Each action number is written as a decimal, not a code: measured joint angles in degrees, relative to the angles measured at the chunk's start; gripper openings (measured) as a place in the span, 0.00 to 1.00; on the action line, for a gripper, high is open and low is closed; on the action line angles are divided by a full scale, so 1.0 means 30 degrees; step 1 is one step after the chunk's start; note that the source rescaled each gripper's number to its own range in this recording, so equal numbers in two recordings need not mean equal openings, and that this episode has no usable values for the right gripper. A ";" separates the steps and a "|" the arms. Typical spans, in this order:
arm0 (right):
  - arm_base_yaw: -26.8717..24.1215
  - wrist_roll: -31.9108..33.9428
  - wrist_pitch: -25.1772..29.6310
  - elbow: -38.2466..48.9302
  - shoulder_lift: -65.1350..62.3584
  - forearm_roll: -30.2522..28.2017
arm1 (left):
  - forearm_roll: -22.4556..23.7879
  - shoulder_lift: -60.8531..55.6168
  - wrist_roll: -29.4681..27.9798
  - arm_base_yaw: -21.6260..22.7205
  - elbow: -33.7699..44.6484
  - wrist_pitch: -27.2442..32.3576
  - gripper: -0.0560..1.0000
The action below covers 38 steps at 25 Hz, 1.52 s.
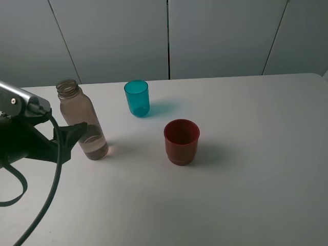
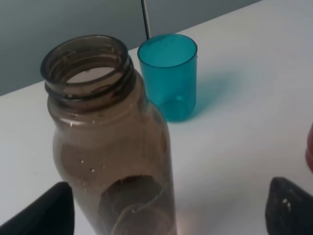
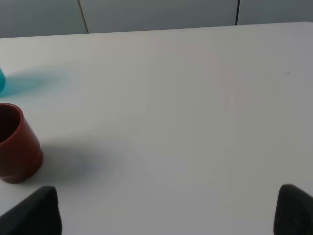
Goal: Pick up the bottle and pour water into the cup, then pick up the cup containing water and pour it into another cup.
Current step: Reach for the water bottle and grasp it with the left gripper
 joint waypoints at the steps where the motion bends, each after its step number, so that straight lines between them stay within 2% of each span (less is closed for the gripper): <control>1: 0.0000 0.0000 0.0000 0.0000 0.0000 0.0000 | -0.0225 0.0017 -0.0220 0.0000 0.0090 0.0000 0.99; 4: 0.0000 0.0000 0.0000 0.0000 0.0000 0.0000 | -0.0739 0.0046 -0.0436 -0.0044 0.0735 -0.0622 0.99; 8: 0.0000 0.0000 0.0000 0.0000 0.0000 0.0000 | -0.2426 0.0105 -0.0130 -0.0081 0.1931 -0.2434 0.99; 13: 0.0000 -0.0113 0.0000 0.0000 0.0000 0.0000 | -0.2629 0.0783 0.1431 -0.0081 0.2157 -0.3993 0.99; 15: 0.0000 -0.0113 0.0000 0.0000 0.0000 0.0000 | -0.2354 0.1232 0.1561 -0.0081 0.2157 -0.4614 0.99; 17: 0.0000 -0.0113 0.0000 0.0000 0.0000 0.0000 | -0.1462 0.1803 0.1548 -0.0081 0.2157 -0.5099 0.99; 20: 0.0000 -0.0113 0.0000 0.0000 0.0000 0.0000 | -0.0651 0.2429 0.0743 -0.0081 0.2157 -0.5518 0.99; 26: 0.0000 -0.0113 0.0000 0.0000 0.0000 0.0000 | -0.1101 0.3270 -0.1246 -0.0081 0.2120 -0.6260 0.99; 31: 0.0000 0.0000 0.0000 0.0000 0.0000 0.0000 | -0.1400 0.4569 -0.1512 -0.0081 0.1951 -0.6796 0.99; 38: 0.0000 0.0000 0.0000 0.0000 0.0000 0.0000 | 0.0640 0.6644 -0.1555 -0.0081 0.1907 -0.9566 0.99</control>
